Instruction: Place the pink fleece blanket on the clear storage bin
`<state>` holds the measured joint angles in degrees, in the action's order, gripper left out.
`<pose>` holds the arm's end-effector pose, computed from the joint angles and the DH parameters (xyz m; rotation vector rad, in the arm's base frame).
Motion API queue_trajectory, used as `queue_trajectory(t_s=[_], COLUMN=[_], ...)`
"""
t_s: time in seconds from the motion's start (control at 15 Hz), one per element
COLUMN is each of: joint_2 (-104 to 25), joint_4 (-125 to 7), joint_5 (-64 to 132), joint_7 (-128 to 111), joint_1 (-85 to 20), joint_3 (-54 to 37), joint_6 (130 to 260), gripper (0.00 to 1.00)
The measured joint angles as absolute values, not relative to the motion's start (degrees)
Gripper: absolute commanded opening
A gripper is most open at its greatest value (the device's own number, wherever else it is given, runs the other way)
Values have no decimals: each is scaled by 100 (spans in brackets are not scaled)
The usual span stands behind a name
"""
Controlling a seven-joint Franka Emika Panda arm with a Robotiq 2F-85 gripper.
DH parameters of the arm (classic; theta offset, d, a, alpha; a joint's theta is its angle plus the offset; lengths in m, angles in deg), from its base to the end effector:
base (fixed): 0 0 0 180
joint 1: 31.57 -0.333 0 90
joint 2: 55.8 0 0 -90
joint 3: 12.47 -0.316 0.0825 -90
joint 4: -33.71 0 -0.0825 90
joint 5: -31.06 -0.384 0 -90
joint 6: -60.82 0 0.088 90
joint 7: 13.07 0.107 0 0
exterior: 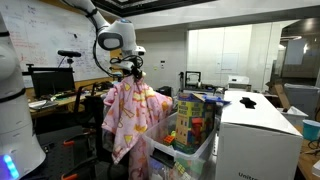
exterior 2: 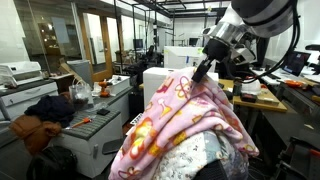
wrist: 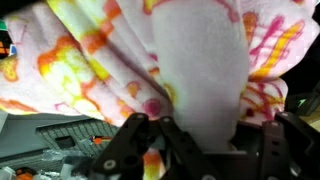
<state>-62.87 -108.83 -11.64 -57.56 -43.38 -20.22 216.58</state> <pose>0.4642 0.1388 0.3641 -2.6828 -0.6666 -0.5863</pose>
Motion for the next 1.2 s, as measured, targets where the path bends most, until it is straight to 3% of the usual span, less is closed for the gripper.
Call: queue_trajectory(t_s=[1.2], joint_2=[-6518], joint_4=[-10041], joint_5=[-2485], joint_7=[-5757], joint_1=[-4323], joint_3=[-1345], joint_6=[21539], gripper=[0])
